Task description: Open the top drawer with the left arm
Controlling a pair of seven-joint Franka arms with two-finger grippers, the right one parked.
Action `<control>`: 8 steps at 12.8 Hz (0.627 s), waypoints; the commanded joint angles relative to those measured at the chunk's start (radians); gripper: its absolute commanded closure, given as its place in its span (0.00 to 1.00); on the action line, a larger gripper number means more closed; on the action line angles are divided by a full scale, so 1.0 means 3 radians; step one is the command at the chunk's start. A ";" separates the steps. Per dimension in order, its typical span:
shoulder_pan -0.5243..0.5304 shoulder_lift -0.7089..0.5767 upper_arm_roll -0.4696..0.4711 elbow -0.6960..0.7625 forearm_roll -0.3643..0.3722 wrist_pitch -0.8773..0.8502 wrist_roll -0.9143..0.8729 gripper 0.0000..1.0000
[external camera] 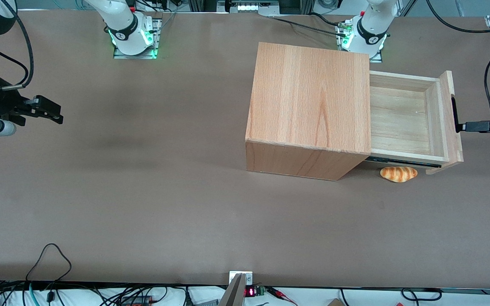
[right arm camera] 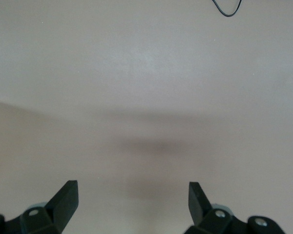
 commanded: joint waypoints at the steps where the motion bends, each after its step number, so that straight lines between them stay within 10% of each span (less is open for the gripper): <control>1: 0.0010 0.0056 -0.0086 0.0436 0.0090 -0.0382 0.0027 0.00; 8: -0.0010 -0.0281 -0.0418 0.0606 0.0110 -0.0409 -0.0146 0.00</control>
